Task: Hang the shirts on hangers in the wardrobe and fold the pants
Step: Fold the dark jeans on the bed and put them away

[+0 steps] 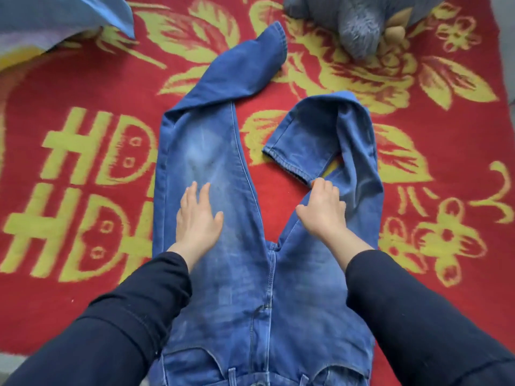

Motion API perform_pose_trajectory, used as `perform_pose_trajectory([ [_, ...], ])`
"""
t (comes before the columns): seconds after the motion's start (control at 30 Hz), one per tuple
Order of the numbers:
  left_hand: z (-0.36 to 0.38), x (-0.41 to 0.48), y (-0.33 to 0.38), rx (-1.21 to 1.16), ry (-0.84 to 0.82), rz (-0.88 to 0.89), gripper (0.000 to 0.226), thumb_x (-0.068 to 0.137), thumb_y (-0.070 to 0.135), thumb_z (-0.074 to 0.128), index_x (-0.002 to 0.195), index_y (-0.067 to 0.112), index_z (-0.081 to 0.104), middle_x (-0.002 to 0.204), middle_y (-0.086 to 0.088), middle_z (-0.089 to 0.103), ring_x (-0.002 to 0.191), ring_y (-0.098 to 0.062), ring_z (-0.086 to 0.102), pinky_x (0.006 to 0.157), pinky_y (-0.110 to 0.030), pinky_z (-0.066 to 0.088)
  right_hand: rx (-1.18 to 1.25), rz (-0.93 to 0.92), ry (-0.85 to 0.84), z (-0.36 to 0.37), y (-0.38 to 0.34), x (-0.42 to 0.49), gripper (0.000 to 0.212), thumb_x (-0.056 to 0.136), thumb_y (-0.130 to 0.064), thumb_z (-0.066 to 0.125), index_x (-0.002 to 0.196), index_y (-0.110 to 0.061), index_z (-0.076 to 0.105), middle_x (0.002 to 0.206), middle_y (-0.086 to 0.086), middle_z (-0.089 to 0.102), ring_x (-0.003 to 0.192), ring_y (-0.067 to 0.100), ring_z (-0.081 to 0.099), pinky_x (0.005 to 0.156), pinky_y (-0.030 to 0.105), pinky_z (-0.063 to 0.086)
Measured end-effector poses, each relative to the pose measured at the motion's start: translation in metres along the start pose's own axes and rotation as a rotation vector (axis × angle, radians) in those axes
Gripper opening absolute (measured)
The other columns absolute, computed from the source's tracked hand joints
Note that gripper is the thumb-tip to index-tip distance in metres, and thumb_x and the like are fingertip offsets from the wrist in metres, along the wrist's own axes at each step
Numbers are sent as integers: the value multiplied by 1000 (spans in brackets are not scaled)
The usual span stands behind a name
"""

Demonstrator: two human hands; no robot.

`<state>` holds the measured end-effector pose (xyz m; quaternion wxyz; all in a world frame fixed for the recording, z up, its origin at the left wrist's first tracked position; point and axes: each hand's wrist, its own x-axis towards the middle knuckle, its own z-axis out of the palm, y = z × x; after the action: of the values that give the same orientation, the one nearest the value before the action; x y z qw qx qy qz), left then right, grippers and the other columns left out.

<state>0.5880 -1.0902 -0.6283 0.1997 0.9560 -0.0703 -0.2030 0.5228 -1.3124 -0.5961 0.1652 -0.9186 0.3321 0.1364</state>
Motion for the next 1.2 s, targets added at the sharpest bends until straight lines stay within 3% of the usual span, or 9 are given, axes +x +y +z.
perform_pose_trajectory([
  [0.17,-24,89,-19,181,48,166,69,96,32,50,153,17,14,161,-9,-1,149,-24,-2,120,-39,8,-31,-172,-6,11,-72,83,29,87,-18,51,114,-9,44,122,9,46,117,29,37,87,41,34],
  [0.33,-43,168,-53,256,136,199,74,95,39,50,154,21,9,162,-4,-6,149,-21,-6,119,-39,5,241,-175,5,29,-133,165,43,91,-23,52,130,-5,45,132,13,50,125,31,42,101,39,36],
  [0.5,-47,226,-67,445,132,375,70,94,54,41,152,21,19,161,2,-11,149,-20,-7,118,-43,9,879,145,37,36,-179,226,48,91,-29,60,130,-5,49,116,9,59,100,22,55,90,35,43],
  [0.7,-59,252,-72,182,40,329,99,76,65,62,150,17,17,162,1,-2,146,-17,17,118,-36,11,1465,516,77,5,-214,276,40,83,-2,62,122,-5,53,115,12,65,100,27,67,71,37,57],
  [0.77,-65,258,-71,173,18,310,111,69,68,67,152,22,8,161,3,5,143,-19,25,116,-32,18,1348,490,303,-13,-233,294,45,78,-1,63,121,-6,55,114,8,66,102,25,65,86,39,55],
  [0.83,-68,263,-70,174,-7,283,123,62,70,70,152,31,-3,159,7,14,138,-21,35,108,-32,32,1211,221,365,-34,-263,309,52,81,-4,64,131,-9,50,116,6,63,112,22,61,94,31,49],
  [0.97,-73,270,-77,68,-69,212,134,52,71,74,147,43,-16,148,11,40,125,-22,50,92,-34,48,862,-426,9,-52,-320,315,77,81,-8,63,150,-21,29,146,-9,40,118,-8,47,91,13,41],
  [1.07,-75,277,-83,-63,-99,163,126,55,69,76,146,50,-9,140,8,51,120,-24,55,88,-32,47,462,-405,-6,-33,-313,316,65,83,-14,57,146,-23,40,148,-5,42,125,10,51,96,23,44],
  [1.2,-75,281,-89,-134,-90,152,109,66,65,72,147,51,1,135,3,57,116,-26,57,81,-29,42,-10,-449,-164,12,-258,281,58,92,-24,51,147,-19,34,158,7,23,145,24,23,115,42,26],
])
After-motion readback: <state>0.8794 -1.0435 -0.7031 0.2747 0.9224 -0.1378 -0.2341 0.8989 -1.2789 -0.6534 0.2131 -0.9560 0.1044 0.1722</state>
